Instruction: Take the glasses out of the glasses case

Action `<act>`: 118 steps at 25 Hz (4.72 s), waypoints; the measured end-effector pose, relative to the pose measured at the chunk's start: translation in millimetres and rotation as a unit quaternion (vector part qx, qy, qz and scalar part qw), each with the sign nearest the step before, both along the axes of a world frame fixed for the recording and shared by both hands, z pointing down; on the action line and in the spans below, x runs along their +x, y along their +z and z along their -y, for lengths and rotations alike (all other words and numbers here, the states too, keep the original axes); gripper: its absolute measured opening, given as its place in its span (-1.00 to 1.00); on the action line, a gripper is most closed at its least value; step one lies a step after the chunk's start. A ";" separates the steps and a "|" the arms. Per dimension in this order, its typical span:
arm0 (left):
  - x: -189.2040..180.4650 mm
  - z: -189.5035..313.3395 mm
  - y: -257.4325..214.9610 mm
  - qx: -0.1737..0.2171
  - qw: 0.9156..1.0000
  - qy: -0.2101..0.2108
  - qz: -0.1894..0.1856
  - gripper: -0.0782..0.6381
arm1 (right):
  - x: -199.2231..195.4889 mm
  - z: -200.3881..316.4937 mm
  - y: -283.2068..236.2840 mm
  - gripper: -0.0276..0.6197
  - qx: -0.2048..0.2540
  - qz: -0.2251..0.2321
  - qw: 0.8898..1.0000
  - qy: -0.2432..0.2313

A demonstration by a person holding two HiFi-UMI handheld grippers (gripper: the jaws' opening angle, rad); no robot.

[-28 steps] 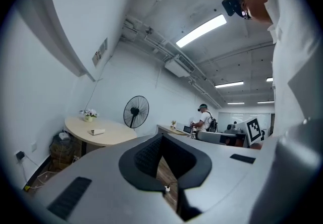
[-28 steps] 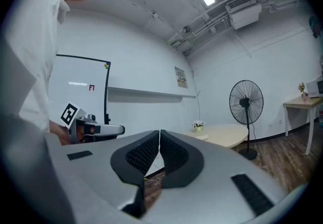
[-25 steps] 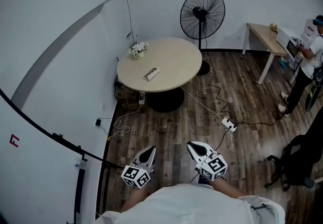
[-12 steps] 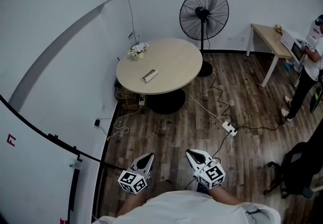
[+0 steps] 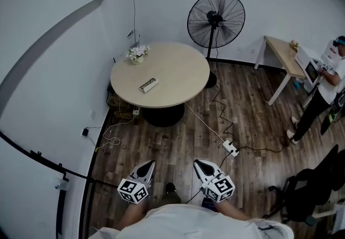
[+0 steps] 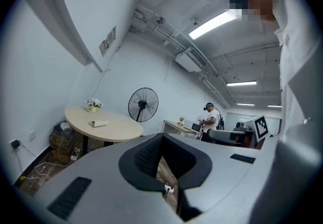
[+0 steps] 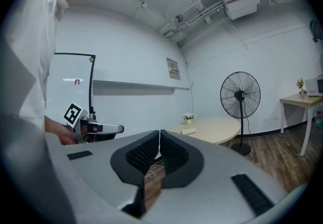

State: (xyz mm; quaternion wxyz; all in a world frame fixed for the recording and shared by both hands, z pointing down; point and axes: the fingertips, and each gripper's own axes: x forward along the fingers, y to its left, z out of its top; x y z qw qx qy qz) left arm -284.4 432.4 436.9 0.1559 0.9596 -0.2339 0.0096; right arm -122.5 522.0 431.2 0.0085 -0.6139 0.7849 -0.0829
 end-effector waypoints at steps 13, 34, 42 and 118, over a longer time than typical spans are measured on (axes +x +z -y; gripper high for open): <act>39.8 170.6 -12.7 -0.026 0.998 0.000 -0.057 -0.76 | 43.5 170.9 -27.7 -0.84 0.006 -0.024 1.000 0.006; 135.8 354.6 -18.9 -0.023 0.997 -0.055 -0.051 -0.76 | 139.9 364.9 -26.3 -0.84 0.020 -0.006 0.998 -0.054; 202.8 432.7 -48.9 0.004 0.993 -0.110 -0.038 -0.76 | 221.9 452.7 -39.6 -0.84 0.031 -0.002 0.994 -0.108; 206.8 718.4 274.2 -0.062 0.851 0.068 0.517 -0.48 | 193.3 800.7 191.9 -0.83 -0.140 -0.042 0.926 -0.349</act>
